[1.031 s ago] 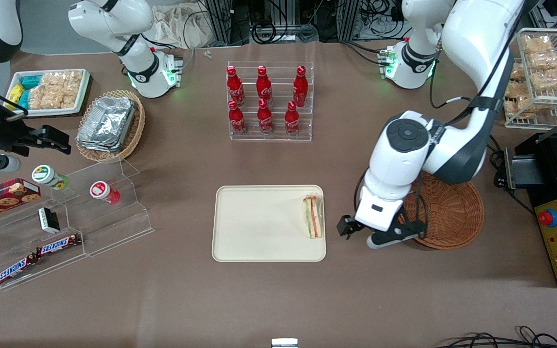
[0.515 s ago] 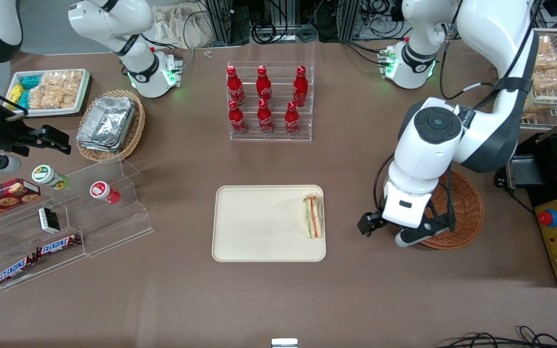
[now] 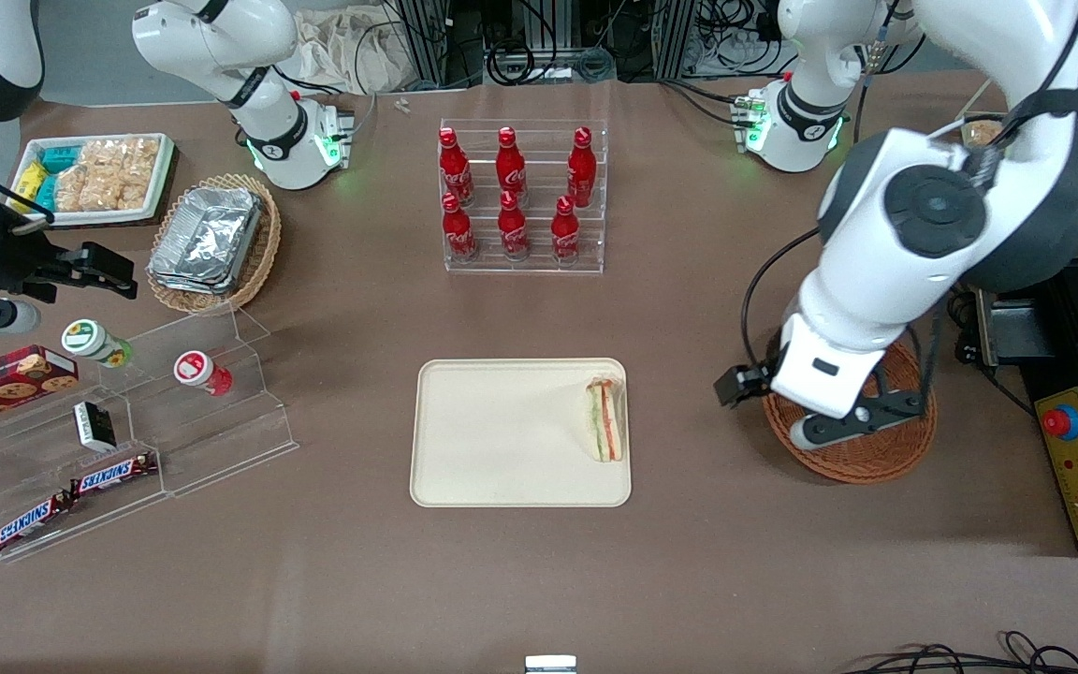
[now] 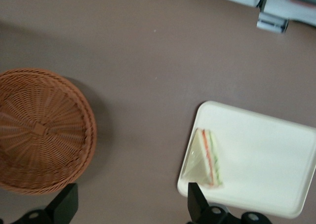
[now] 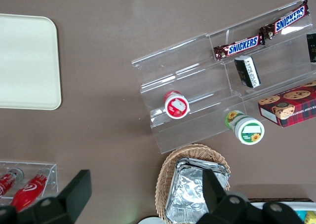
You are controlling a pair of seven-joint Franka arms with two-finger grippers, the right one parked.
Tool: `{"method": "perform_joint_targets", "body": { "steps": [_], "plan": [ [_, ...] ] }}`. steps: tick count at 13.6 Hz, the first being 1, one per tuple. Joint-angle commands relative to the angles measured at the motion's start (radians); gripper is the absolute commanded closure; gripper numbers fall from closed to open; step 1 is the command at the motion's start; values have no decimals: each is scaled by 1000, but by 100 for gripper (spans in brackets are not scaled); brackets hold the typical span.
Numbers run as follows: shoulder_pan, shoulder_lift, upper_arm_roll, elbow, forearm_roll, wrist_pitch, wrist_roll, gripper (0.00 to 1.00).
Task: Place sandwich from basket to tray
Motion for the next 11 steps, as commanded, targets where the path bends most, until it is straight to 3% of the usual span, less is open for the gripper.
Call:
{"method": "perform_joint_targets", "body": {
  "steps": [1,5,11],
  "plan": [
    [24,-57,26,8,-49,-117,121,0],
    [15,-150,140,-3,-150,-255,256,0],
    [0,-304,212,-129,-157,-342,276,0]
  ]
}}
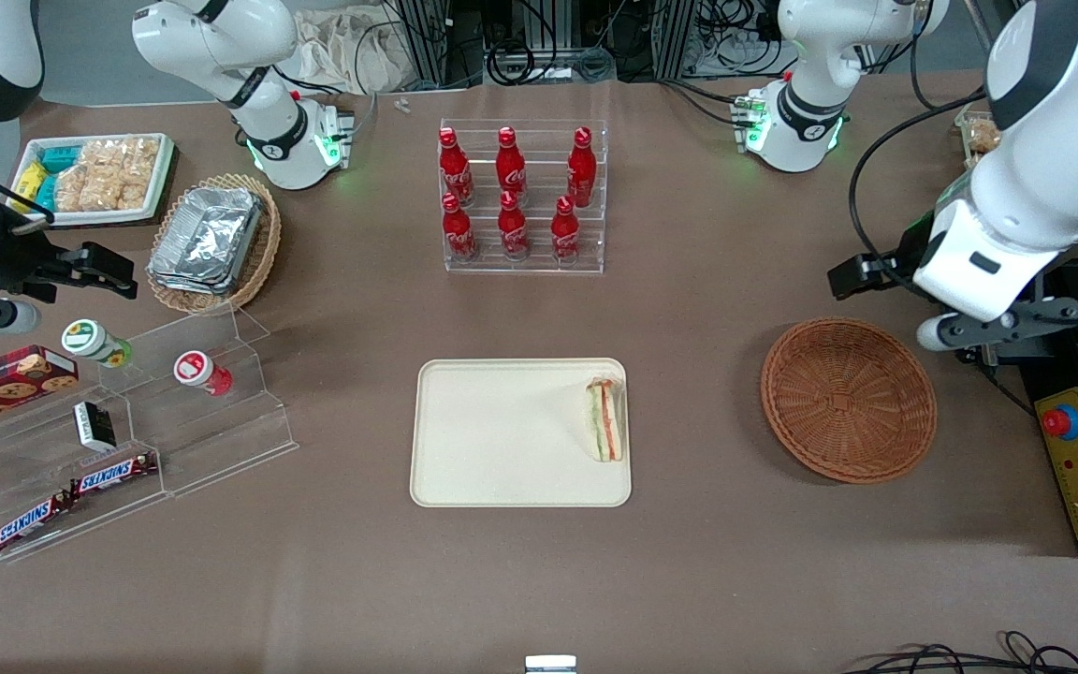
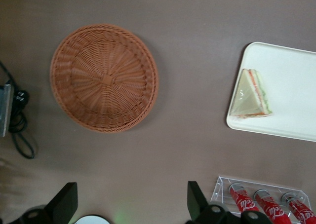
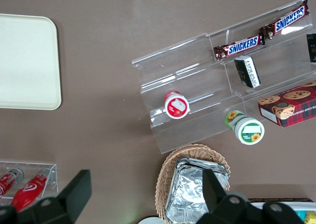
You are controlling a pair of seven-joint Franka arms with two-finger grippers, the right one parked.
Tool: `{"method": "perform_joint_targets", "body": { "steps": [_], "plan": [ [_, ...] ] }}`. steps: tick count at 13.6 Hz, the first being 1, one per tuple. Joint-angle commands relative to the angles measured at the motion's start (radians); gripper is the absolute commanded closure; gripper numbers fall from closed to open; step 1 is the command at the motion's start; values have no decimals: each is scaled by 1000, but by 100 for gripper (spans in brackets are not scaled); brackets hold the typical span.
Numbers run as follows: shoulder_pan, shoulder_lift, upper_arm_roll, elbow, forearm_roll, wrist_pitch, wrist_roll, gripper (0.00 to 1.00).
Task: Place sandwich from basket to tray
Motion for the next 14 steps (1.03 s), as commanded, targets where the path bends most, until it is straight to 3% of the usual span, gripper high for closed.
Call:
{"method": "perform_joint_targets", "body": {
  "steps": [1,4,8,14],
  "plan": [
    [-13,-84,41,-89,-18,-19,65,0],
    [-13,-127,60,-123,-18,-58,152,0],
    [-30,-202,165,-191,-55,-62,255,0],
    [-33,-211,192,-204,-37,-58,244,0]
  ]
}}
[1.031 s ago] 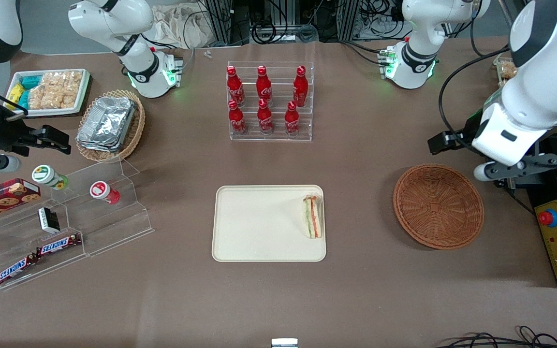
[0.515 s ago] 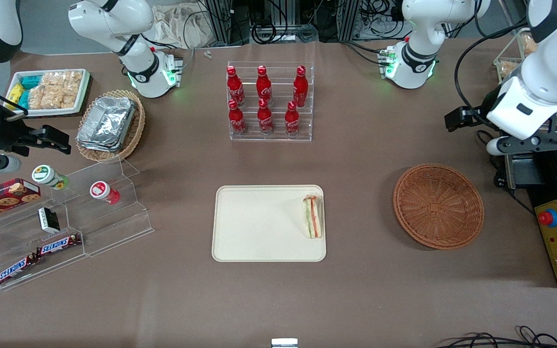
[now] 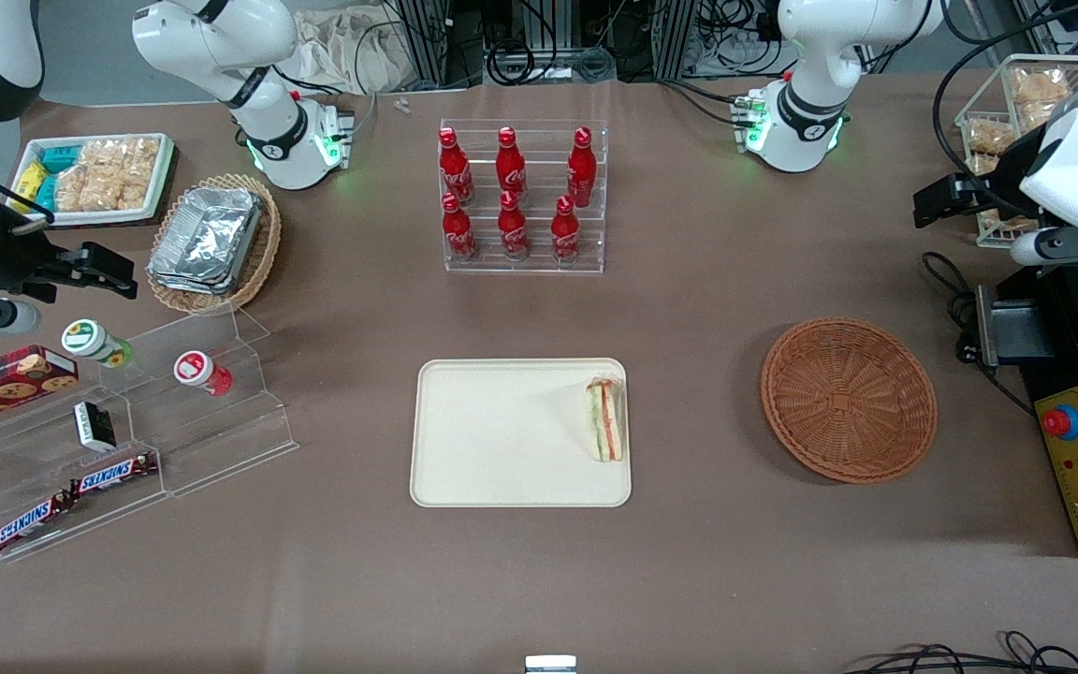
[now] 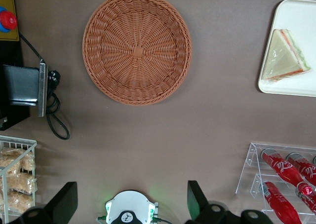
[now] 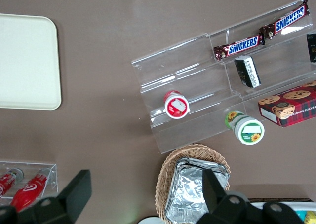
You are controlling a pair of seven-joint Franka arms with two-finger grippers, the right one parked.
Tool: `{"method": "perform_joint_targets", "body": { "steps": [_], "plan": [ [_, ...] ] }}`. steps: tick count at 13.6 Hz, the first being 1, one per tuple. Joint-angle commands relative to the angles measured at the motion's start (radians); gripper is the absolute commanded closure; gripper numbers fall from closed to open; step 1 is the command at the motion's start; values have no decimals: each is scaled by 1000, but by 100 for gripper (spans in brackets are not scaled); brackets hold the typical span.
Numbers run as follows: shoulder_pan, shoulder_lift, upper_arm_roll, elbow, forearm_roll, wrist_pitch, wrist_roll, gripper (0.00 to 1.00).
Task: Place sandwich from basket to tray
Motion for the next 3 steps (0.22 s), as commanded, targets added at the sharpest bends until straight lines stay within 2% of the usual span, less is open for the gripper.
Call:
{"method": "perform_joint_targets", "body": {
  "steps": [1,3],
  "plan": [
    [-19,-8,12,-7,4,3,-2,0],
    [-19,-10,12,-6,5,1,3,0]
  ]
}}
